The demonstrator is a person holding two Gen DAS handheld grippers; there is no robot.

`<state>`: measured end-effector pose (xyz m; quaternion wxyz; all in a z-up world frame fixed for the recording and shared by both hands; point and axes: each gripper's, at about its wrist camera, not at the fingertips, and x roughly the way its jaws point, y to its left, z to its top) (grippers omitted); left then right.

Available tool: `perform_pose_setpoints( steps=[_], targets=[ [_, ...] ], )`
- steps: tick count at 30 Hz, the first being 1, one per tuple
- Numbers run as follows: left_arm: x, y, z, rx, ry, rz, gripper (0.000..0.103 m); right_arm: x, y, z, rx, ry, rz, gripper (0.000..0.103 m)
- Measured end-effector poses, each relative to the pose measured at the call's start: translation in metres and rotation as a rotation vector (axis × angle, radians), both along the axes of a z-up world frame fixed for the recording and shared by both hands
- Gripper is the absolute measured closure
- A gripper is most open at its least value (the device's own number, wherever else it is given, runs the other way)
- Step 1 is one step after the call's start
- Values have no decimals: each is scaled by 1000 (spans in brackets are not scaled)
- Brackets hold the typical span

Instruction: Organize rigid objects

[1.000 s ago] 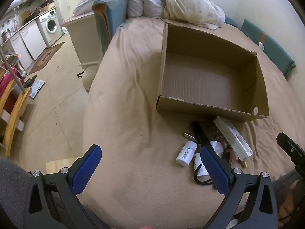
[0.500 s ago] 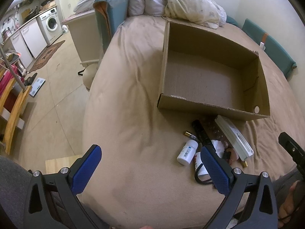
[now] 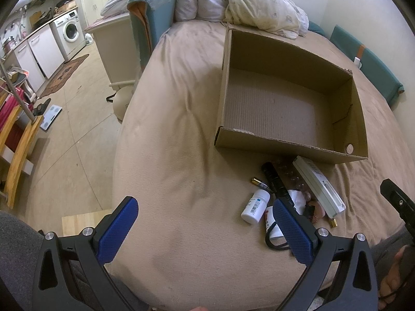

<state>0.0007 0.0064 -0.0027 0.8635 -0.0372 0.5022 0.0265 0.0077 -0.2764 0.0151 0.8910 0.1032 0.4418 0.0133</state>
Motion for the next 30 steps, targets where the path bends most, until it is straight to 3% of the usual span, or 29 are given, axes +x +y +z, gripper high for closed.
perform_pose_setpoints(
  steps=[30],
  targets=[
    [-2,2,-3,0,5,6,0,0,0,1,1,0,0,0]
  ],
)
